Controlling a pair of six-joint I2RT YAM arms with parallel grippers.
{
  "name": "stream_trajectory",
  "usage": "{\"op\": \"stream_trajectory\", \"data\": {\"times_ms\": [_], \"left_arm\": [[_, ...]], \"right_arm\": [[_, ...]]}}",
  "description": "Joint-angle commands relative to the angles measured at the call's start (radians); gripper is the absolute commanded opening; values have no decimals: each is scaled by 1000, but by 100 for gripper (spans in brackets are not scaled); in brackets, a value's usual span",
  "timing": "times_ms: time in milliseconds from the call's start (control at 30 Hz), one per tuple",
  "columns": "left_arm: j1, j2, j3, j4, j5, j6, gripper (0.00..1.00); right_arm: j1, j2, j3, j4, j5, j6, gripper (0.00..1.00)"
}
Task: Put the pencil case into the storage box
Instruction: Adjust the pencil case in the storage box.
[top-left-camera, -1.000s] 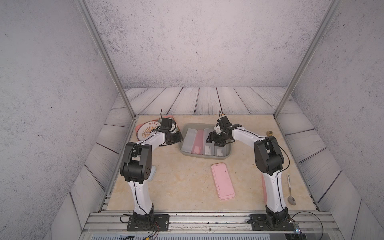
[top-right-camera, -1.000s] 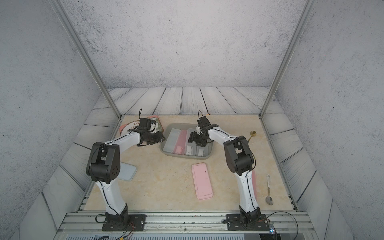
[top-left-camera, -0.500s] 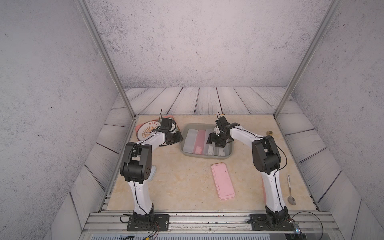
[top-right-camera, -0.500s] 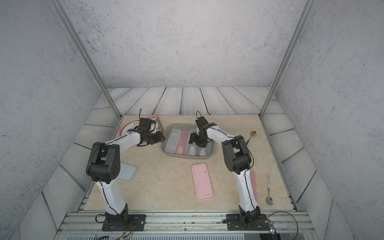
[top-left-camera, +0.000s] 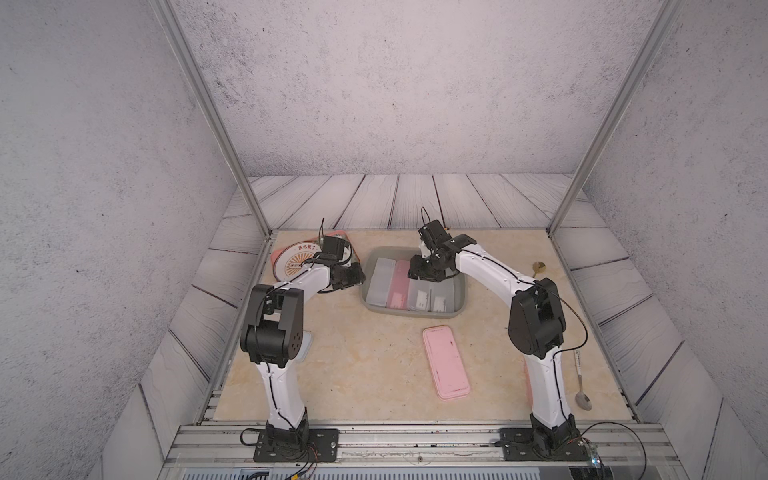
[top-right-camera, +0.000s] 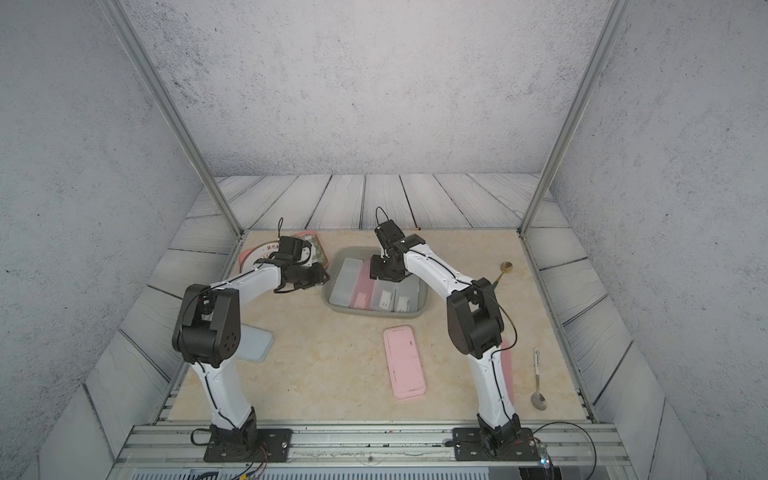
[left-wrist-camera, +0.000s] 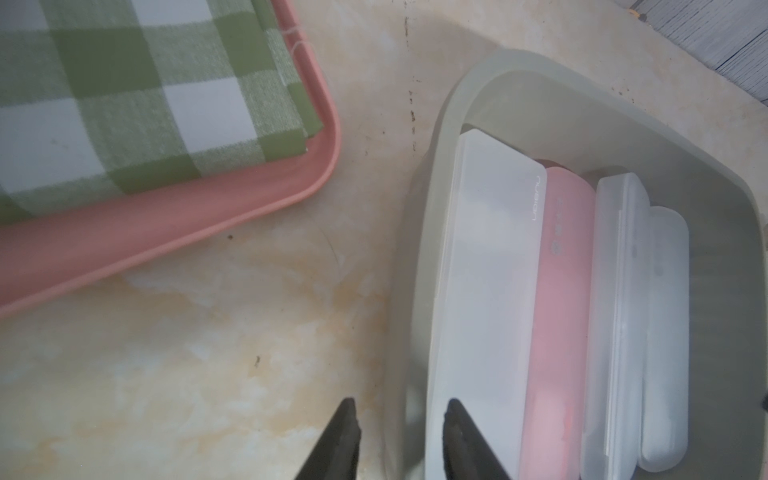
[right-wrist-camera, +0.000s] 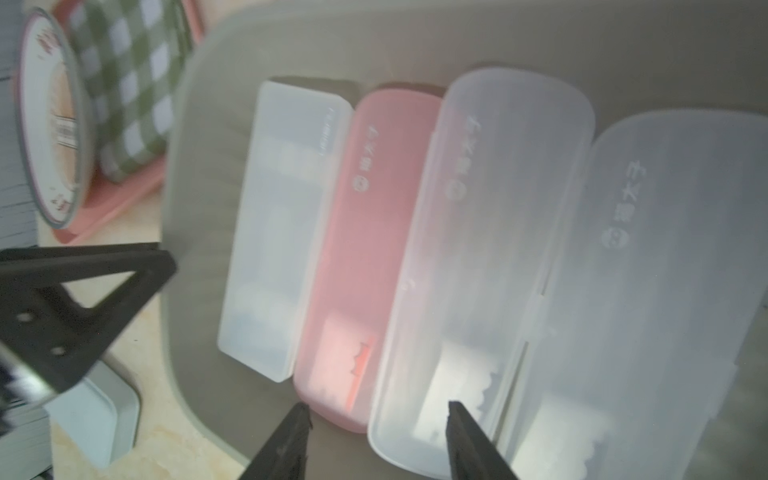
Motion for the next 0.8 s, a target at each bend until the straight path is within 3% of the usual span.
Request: {"op": "stream_trajectory", "data": {"times_ms": [0, 400, 767], "left_arm": [[6, -18, -16, -10, 2, -12, 36], [6, -25, -28, -45, 23, -49, 30], [9, -61, -58, -67, 28, -60, 28]], "right_arm": [[0, 111, 76, -15, -35, 10, 52], [-2, 300, 221, -44, -105, -13, 42], [-7, 312, 205, -141, 2, -63, 40]]}}
